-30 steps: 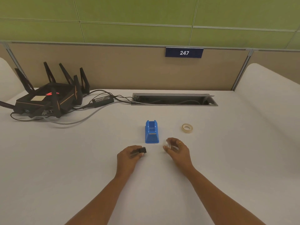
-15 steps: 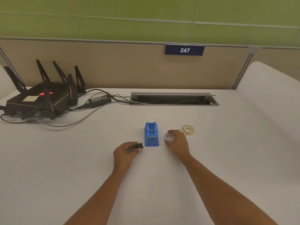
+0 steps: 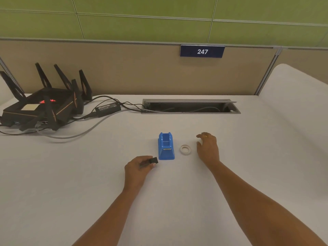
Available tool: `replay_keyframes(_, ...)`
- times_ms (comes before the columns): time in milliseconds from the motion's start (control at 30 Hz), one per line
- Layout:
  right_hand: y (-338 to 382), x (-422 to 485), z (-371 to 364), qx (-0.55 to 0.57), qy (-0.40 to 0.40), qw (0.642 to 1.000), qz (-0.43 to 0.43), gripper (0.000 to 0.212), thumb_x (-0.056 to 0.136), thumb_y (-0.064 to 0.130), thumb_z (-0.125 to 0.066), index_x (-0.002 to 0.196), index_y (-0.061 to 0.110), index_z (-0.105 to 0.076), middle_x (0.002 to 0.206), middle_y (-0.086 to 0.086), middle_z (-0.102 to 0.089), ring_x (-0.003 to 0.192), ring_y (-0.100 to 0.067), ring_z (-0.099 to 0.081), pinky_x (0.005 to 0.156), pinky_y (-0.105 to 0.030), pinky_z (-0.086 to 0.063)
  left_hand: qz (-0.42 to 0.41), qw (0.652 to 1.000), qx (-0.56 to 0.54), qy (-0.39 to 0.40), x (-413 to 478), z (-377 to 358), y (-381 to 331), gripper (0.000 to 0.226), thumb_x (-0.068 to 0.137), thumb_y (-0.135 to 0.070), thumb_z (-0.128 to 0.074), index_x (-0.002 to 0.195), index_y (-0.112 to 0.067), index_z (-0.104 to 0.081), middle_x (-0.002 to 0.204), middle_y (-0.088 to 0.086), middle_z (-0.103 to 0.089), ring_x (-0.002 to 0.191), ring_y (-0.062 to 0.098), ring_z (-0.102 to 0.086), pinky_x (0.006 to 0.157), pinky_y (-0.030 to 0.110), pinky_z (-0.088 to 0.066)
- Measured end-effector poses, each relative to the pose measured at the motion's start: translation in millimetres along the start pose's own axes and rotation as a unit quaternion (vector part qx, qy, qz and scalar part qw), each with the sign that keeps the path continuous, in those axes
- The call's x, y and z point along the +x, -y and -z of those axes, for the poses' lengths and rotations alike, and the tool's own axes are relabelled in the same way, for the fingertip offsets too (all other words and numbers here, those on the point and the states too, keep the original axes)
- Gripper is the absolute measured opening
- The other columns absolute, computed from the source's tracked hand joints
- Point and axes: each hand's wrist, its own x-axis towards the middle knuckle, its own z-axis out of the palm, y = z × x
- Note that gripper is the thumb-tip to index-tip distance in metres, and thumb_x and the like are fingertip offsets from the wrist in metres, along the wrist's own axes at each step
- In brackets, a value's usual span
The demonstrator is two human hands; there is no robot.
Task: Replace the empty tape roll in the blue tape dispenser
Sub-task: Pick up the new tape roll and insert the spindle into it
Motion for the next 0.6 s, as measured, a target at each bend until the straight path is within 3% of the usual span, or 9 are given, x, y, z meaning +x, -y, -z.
replay_keyframes(133, -9, 8, 5, -0.107, 0.101, 0.989, -0.005, 0.046, 0.095, 0.015, -0.042, 0.14, 0.013, -0.031, 0.155, -0.011, -0.016, 0.143, -0.03, -0.01, 0.116, -0.046, -0.02, -0.007, 1.0, 0.006, -0.002, 1, 0, 1, 0.025, 0.069, 0.001, -0.073, 0.092, -0.009, -0.069, 0.09, 0.008, -0.07, 0.08, 0.013, -0.065, 0.073, 0.009, -0.048)
replay_keyframes(200, -12, 9, 6, -0.132, 0.145, 0.981, -0.005, 0.048, 0.097, 0.018, -0.037, 0.143, 0.015, -0.023, 0.156, -0.011, -0.009, 0.144, -0.03, -0.005, 0.118, -0.046, -0.016, -0.007, 1.0, 0.008, -0.002, 1, 0, 1, 0.025, 0.069, 0.001, -0.073, 0.091, -0.01, -0.069, 0.089, 0.007, -0.07, 0.078, 0.01, -0.065, 0.071, 0.008, -0.048)
replay_keyframes(300, -14, 5, 5, -0.122, 0.145, 0.982, -0.002, 0.047, 0.096, 0.015, -0.036, 0.142, 0.012, -0.025, 0.155, -0.013, -0.014, 0.143, -0.031, -0.008, 0.117, -0.046, -0.018, -0.004, 1.0, -0.001, 0.0, 1, 0, 1, 0.025, 0.068, 0.001, -0.074, 0.088, -0.014, -0.069, 0.088, 0.006, -0.07, 0.078, 0.009, -0.065, 0.074, 0.014, -0.047)
replay_keyframes(367, -12, 2, 4, -0.113, 0.121, 0.986, -0.001, 0.044, 0.096, 0.012, -0.037, 0.139, 0.011, -0.03, 0.153, -0.016, -0.018, 0.141, -0.033, -0.013, 0.113, -0.046, -0.025, -0.008, 1.0, -0.002, -0.001, 1, 1, 1, 0.027, 0.068, 0.001, -0.074, 0.083, -0.02, -0.069, 0.086, 0.004, -0.07, 0.078, 0.005, -0.065, 0.071, 0.009, -0.048)
replay_keyframes(433, -11, -3, 5, -0.119, 0.109, 0.987, -0.006, 0.042, 0.096, 0.009, -0.036, 0.138, 0.011, -0.032, 0.151, -0.02, -0.02, 0.137, -0.035, -0.017, 0.107, -0.045, -0.032, -0.01, 1.0, -0.001, -0.001, 1, 1, 2, 0.026, 0.068, 0.0, -0.075, 0.083, -0.02, -0.069, 0.086, 0.004, -0.07, 0.078, 0.007, -0.066, 0.075, 0.013, -0.049)
replay_keyframes(500, -11, -6, 5, -0.135, 0.112, 0.984, -0.005, 0.042, 0.096, 0.009, -0.034, 0.138, 0.011, -0.031, 0.144, -0.023, -0.03, 0.131, -0.036, -0.022, 0.102, -0.042, -0.037, -0.009, 1.0, -0.001, -0.001, 0, 1, 3, 0.025, 0.067, 0.0, -0.075, 0.085, -0.017, -0.069, 0.087, 0.006, -0.07, 0.079, 0.011, -0.066, 0.08, 0.022, -0.048)
replay_keyframes(600, -10, -12, 6, -0.147, 0.115, 0.982, 0.004, 0.041, 0.095, 0.012, -0.037, 0.136, 0.011, -0.033, 0.129, -0.019, -0.045, 0.123, -0.034, -0.03, 0.096, -0.037, -0.038, -0.009, 1.0, -0.007, 0.0, -1, 1, 4, 0.025, 0.067, -0.001, -0.075, 0.086, -0.016, -0.069, 0.087, 0.006, -0.071, 0.078, 0.012, -0.066, 0.077, 0.018, -0.048)
